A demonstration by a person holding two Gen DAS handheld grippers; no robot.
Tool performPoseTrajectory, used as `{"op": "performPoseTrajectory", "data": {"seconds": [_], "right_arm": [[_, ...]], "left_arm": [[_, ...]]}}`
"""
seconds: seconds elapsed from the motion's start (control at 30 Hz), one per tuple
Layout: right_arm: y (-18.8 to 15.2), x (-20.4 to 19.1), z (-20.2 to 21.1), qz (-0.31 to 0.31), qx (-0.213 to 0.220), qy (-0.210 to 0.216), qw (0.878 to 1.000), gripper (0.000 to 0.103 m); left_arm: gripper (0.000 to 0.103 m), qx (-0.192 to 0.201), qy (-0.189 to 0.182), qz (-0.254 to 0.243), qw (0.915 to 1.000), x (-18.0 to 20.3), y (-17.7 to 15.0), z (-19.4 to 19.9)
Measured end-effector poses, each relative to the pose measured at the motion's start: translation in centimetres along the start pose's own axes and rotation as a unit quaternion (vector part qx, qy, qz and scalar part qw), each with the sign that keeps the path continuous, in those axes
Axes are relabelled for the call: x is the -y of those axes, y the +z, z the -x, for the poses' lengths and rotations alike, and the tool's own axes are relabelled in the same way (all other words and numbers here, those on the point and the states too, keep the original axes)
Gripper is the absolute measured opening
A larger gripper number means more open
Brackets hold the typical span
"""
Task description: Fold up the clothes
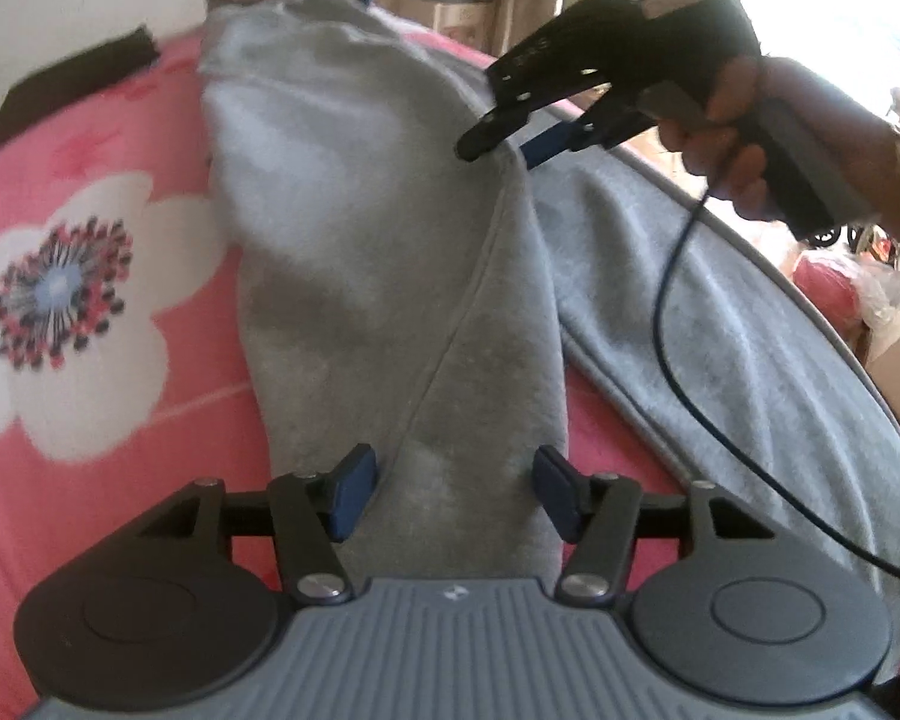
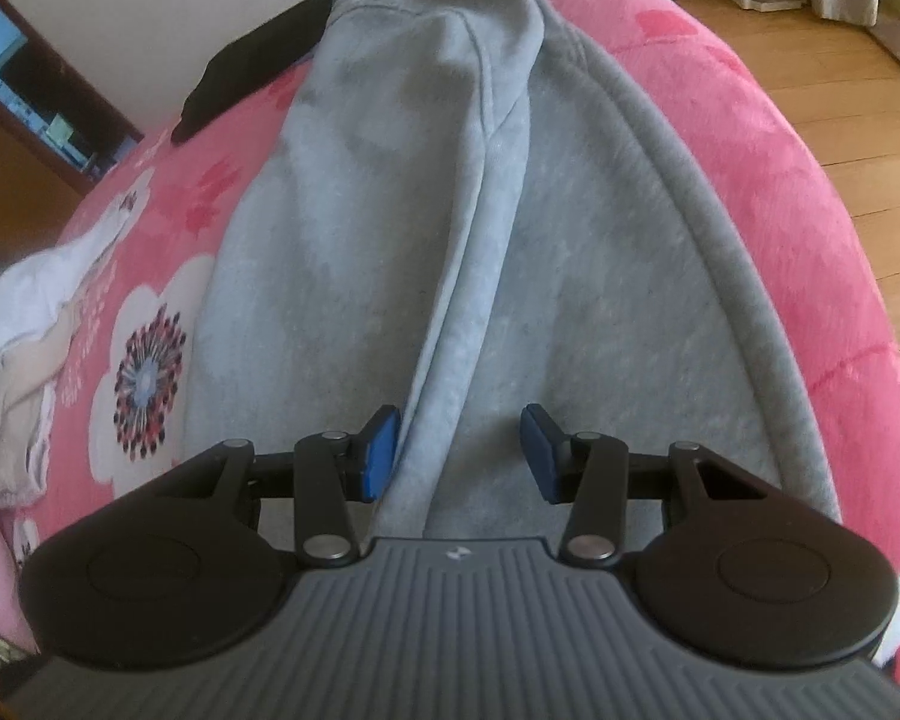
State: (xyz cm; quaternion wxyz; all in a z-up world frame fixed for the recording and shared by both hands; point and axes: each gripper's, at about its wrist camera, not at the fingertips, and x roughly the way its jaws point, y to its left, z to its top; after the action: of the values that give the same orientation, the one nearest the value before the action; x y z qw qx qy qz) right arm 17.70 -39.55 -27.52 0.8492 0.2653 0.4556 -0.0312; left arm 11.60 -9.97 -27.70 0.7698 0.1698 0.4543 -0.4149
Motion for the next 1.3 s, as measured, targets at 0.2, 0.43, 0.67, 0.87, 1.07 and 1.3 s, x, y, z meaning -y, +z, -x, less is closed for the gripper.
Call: {"op": "performPoseTrajectory", "data": {"seconds": [0.2,0.43,0.67,0.87,1.07,1.3], "right_arm": [[-0.4,-0.3,0.2,0.005,-0.001,-0.004,1.000,0.037],[-0.6,-0.2,0.2,0.003,-0.002,-0.009,1.000,0.037],[-0.7,-0.2,0.0,0.000,-0.002,-0.013,1.000,0.038],[-0.8,-0.2,0.0,0.002,-0.001,-0.016,1.000,0.038],[-0.8,-0.2,-0.1,0.002,0.000,-0.017,1.000,0.039],[-0.9,-0.3,-0.1,0.002,0.004,-0.017,1.000,0.039]], "left_arm": [[0.057,0.018,-0.007,0.002,0.9998,-1.1,-0.1,1.6],[0.068,-0.033,-0.036,0.045,0.9978,-6.3,-1.0,1.9],[0.069,-0.077,-0.105,0.122,0.9840,-9.1,-3.4,1.7],[0.058,-0.082,-0.149,0.148,0.9741,-10.5,-4.7,2.6],[0.051,-0.062,-0.164,0.167,0.9703,-10.7,-4.8,4.0],[0.032,-0.042,-0.148,0.131,0.9794,-8.4,-5.5,5.9]]}}
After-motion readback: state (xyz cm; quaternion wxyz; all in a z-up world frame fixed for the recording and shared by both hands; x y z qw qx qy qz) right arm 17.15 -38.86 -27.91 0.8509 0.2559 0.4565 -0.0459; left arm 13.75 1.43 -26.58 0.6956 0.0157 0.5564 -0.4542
